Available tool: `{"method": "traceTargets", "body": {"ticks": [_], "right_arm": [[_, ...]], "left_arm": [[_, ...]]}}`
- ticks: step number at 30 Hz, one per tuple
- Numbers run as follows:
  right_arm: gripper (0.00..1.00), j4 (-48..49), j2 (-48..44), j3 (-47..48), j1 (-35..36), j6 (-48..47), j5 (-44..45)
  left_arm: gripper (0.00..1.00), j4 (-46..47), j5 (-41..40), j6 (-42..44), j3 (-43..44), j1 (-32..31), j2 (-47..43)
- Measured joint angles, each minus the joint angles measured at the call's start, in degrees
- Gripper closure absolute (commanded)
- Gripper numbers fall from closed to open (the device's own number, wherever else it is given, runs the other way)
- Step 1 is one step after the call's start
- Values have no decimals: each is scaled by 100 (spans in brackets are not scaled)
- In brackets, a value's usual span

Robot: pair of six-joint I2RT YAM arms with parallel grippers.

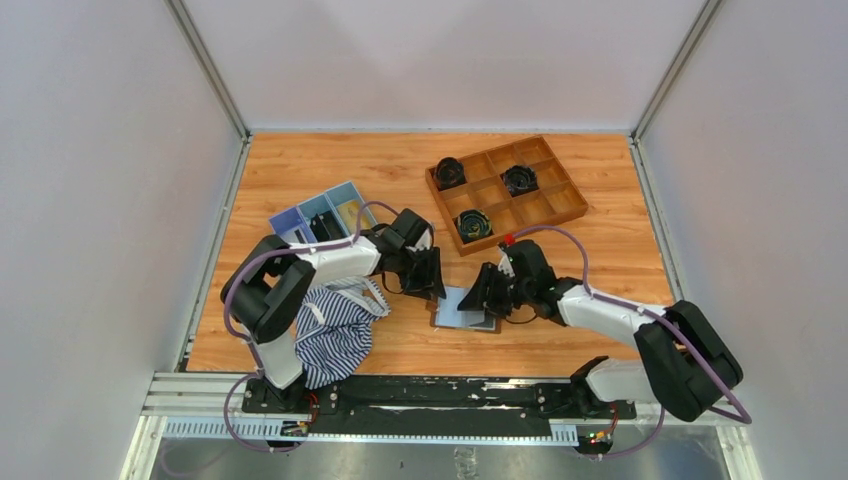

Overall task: Take the credit cards out of the card holder
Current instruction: Remove the credit card from the card holder.

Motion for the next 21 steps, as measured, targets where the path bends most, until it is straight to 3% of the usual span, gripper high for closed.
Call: {"method": "traceTargets", "body": {"ticks": [10, 21], "right_arm": [[53, 7, 507, 721, 348, -7, 22], [53, -138, 942, 1143, 734, -146, 173]], "left_arm": [[52, -1110, -426, 483, 855, 238, -730], [45, -1331, -422, 671, 719, 647, -1519]]}}
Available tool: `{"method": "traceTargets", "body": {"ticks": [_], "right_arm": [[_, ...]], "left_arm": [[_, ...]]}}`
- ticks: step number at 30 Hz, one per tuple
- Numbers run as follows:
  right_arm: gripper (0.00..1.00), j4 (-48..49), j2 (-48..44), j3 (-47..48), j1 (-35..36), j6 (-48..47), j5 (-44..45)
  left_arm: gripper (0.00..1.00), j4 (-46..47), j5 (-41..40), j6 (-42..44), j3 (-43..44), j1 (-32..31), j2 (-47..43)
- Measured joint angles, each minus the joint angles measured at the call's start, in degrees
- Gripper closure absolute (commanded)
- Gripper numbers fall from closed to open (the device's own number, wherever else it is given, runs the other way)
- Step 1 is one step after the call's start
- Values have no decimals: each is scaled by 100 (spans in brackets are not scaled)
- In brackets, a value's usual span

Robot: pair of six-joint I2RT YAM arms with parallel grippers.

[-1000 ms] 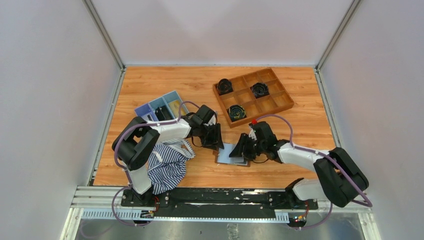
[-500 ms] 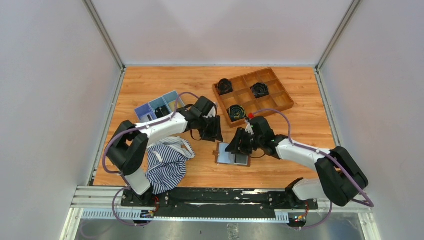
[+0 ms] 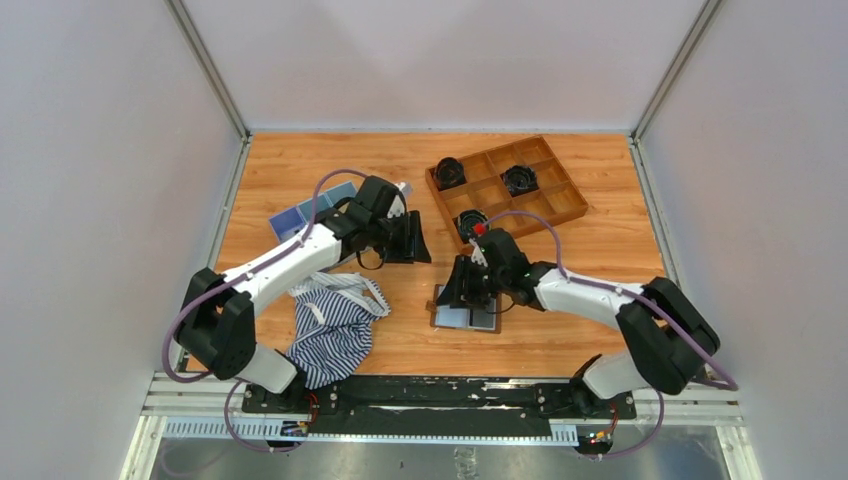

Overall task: Take the credit cards out of the card holder
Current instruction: Remove the credit card from the card holder.

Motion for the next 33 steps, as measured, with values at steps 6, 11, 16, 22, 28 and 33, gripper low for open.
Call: {"method": "traceTargets", "body": {"ticks": [6, 11, 16, 22, 28, 33], "right_arm": [[53, -415, -1091, -210, -219, -151, 398], [53, -562, -1558, -807, -890, -142, 485], [53, -728, -1602, -1193, -1222, -127, 457], [54, -745, -1620, -1248, -1285, -116, 417], [55, -743, -1716, -1408, -1344, -96, 422], [54, -752, -1797, -1484, -1386, -79, 424]], "left_arm": [[40, 610, 468, -240, -516, -103, -192], [40, 970, 763, -343, -431, -501, 127], [40, 1311, 1150, -424, -203, -833, 1010], [40, 1646, 1349, -680, -201, -1082, 1519], [40, 1987, 1482, -863, -201, -1283, 1808], [41, 2170, 1526, -951, -201, -1377, 1917]]}}
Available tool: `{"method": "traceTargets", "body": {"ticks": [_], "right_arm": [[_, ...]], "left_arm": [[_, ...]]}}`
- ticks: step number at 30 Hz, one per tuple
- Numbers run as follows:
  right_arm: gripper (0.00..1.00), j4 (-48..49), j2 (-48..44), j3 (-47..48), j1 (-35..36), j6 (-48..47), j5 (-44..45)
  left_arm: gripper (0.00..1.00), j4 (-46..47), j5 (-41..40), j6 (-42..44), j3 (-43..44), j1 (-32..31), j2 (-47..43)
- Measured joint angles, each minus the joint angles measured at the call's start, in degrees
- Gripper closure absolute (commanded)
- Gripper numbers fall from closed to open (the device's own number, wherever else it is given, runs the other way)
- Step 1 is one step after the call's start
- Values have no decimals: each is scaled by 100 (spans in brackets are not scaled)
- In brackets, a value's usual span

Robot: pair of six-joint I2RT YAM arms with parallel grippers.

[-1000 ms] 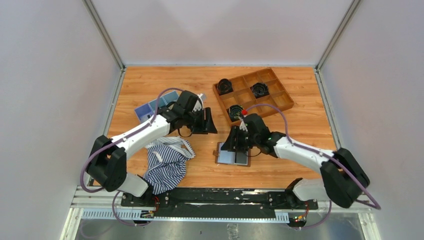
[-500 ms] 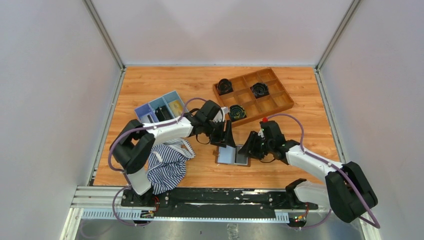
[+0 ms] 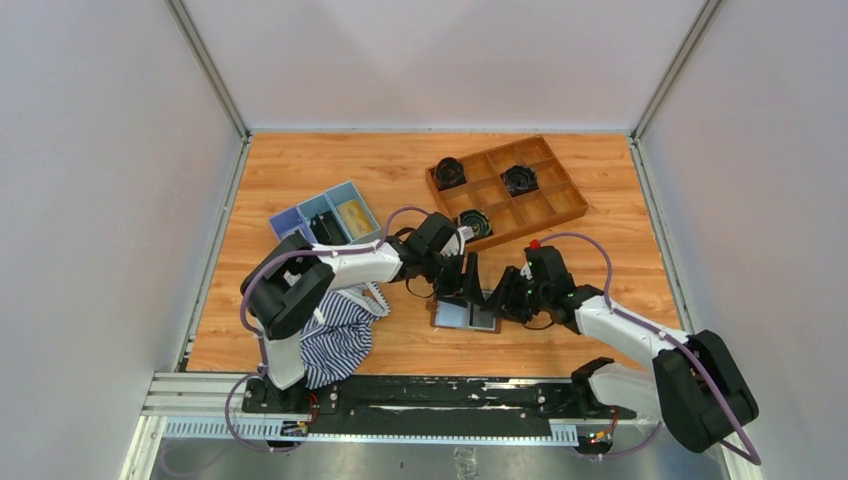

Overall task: Take the credit cards out of the card holder
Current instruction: Remove the credit card from the card holder.

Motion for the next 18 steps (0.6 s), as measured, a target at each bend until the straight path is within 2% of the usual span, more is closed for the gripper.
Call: {"method": "traceTargets", "body": {"ticks": [7, 18], "right_arm": [[55, -44, -31, -2, -11, 0, 7], [55, -57, -42, -13, -70, 2, 7]], "left_arm": [[41, 118, -15, -24, 28, -13, 267], [42, -238, -251, 55, 227, -17, 382]]}}
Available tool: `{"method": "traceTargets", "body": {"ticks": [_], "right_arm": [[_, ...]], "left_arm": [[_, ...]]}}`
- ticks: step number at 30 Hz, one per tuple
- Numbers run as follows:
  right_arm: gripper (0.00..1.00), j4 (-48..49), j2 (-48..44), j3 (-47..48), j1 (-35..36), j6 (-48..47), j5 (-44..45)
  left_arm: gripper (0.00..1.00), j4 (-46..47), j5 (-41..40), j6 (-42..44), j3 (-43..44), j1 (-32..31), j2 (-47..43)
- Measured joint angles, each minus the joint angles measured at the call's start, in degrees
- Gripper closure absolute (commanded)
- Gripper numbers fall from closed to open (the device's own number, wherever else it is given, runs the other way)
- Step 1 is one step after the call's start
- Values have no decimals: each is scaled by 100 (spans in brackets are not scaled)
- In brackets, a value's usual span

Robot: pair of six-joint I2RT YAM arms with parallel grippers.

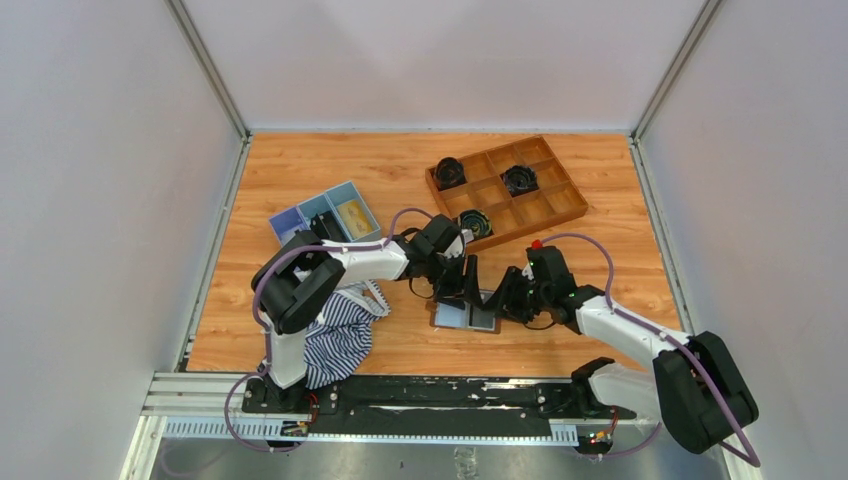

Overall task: Take the credit cards out of the card holder
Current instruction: Remove the credit card from the card holder.

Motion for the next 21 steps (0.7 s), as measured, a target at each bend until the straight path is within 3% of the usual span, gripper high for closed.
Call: {"method": "traceTargets", "body": {"ticks": [21], "right_arm": [[56, 2, 120, 0, -22, -4, 11]], "left_arm": [[42, -223, -61, 177, 74, 0, 2]]}}
